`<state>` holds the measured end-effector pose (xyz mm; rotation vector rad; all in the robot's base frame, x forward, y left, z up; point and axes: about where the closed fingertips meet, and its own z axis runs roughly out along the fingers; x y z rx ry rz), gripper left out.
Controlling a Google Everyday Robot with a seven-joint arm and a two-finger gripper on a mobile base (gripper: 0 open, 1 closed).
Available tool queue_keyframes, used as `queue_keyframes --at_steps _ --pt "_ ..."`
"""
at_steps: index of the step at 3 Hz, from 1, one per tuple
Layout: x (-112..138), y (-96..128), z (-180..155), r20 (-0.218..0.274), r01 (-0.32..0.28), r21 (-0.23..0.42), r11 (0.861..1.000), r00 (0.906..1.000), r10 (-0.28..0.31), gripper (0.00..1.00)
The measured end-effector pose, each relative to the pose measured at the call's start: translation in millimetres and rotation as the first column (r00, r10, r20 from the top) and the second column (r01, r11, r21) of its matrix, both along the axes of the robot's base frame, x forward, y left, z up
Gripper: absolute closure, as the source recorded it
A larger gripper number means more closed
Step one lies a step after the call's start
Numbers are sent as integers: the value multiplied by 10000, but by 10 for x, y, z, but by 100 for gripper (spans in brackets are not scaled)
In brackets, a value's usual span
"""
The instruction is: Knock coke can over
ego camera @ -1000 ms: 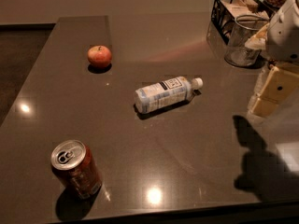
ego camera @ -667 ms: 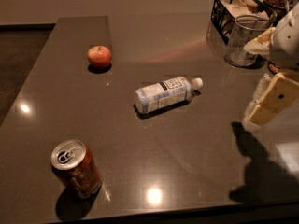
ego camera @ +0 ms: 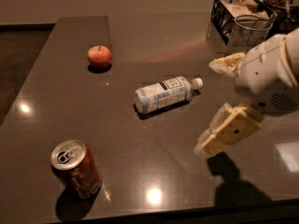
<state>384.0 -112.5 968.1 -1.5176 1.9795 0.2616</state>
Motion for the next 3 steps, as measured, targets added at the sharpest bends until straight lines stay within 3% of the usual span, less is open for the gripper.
queue_keyframes --at_steps 1,2,3 --pt "-121 496 -218 28 -669 828 9943 9978 669 0" --pt "-261 952 -392 -90 -1494 1593 9759 9882 1527 0" --pt "-441 1353 -482 -195 -2318 2388 9430 9697 2433 0"
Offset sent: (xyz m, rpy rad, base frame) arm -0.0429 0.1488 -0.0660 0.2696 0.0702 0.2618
